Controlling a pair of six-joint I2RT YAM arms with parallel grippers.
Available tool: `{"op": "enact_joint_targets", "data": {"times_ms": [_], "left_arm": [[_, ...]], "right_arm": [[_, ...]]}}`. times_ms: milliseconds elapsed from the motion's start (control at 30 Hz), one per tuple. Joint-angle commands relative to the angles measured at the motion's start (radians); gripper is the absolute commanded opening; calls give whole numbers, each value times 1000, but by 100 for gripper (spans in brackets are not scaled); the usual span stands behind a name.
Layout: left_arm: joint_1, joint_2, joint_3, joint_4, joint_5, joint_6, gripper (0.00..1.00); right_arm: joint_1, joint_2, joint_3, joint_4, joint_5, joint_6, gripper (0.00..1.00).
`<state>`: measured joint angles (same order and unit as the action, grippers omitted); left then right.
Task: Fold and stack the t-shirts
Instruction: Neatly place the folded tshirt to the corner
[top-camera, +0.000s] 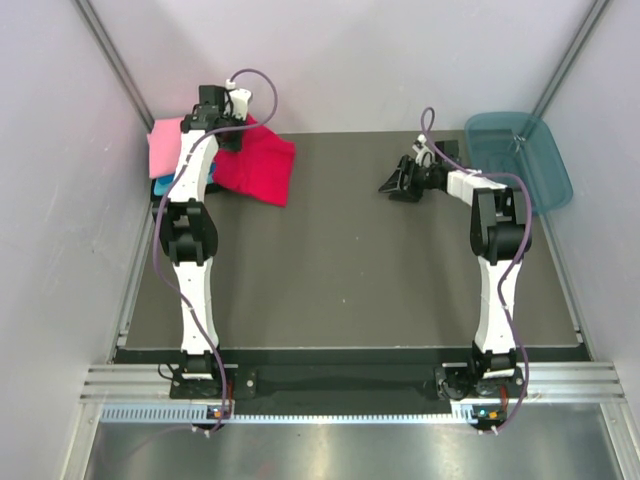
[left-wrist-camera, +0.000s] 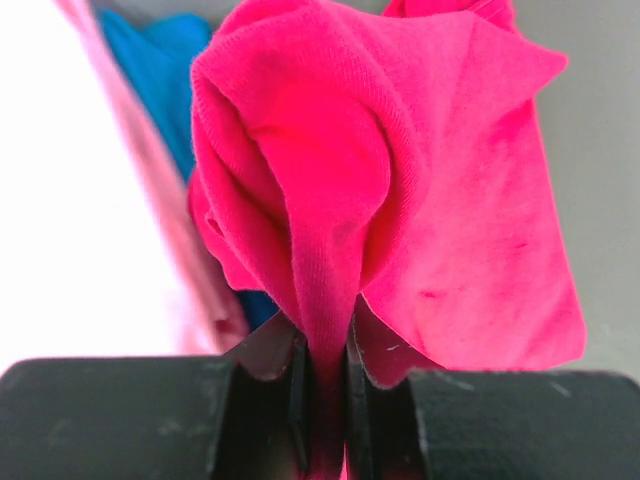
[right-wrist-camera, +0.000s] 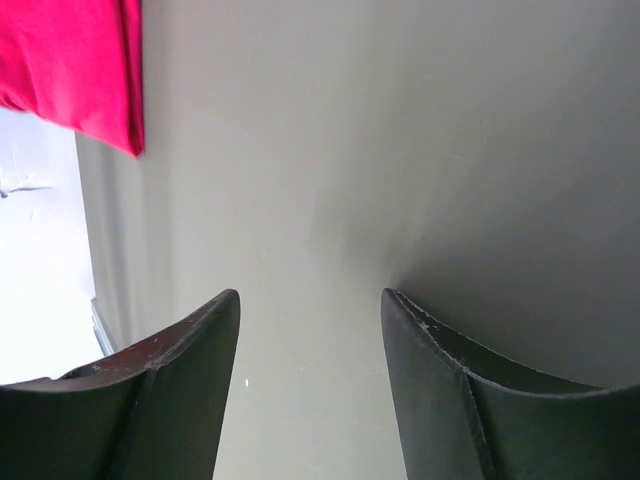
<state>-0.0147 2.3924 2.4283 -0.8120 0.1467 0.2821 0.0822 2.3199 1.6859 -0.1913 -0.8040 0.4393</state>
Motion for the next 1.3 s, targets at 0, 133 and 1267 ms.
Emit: {"op": "enact_joint_targets", "data": {"times_ms": [0, 133, 1267], "left_arm": [[5, -55, 77, 92, -87, 55, 0], [5, -59, 86, 106, -128, 86, 0], [5, -162, 176, 249, -343, 204, 0]], "right_arm": [[-10, -76, -8, 36, -3, 4, 59], [-10, -83, -8, 38, 2, 6, 59], [-1, -100, -34, 61, 0, 1, 59]]}}
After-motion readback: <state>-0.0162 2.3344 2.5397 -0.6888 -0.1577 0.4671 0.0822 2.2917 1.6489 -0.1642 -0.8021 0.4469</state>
